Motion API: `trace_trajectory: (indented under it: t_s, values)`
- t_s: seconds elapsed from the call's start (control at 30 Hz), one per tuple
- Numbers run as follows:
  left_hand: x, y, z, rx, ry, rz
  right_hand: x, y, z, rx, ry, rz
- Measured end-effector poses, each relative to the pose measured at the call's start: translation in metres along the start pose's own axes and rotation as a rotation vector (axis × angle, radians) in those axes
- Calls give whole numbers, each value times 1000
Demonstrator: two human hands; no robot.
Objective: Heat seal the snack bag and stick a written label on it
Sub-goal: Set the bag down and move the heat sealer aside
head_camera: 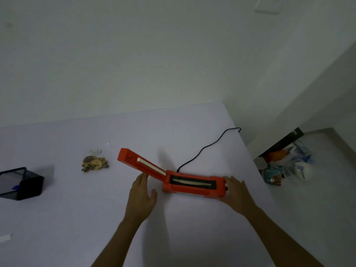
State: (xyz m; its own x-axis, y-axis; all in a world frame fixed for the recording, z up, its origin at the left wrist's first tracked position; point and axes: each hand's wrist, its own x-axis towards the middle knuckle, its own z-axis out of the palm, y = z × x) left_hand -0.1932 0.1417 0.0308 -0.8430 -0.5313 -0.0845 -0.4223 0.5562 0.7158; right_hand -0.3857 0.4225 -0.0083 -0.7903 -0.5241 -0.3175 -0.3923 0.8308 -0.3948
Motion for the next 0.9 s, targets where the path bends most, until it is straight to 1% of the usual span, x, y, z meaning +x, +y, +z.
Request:
trace_trajectory:
  t_s: [0.13, 0.2, 0.23, 0.3, 0.37, 0.47, 0.57, 0.7, 0.9]
  values:
    - [-1, 19, 9, -55, 91, 3, 4, 6, -3, 125, 22, -89]
    - [0, 27, 13, -80, 111, 64, 7, 4, -6, 169, 25, -118]
    - [1, 29, 17, -71, 97, 130, 8, 2, -7, 196, 19, -129]
    - [5, 30, 28, 6, 16, 250, 12, -1, -9, 252, -1, -132]
    - [7, 31, 42, 139, -77, 287, 17, -3, -10, 304, -27, -129]
    - [6, 34, 58, 278, -156, 263, 25, -3, -10, 364, -72, -85]
    - [11, 32, 62, 318, -149, 218, 38, -5, -11, 377, -89, -70]
    - [30, 24, 56, 332, -121, 171, 65, -21, -16, 403, -91, -94]
    - [81, 13, 36, 339, -97, 107, 133, -54, -20, 364, -112, -139]
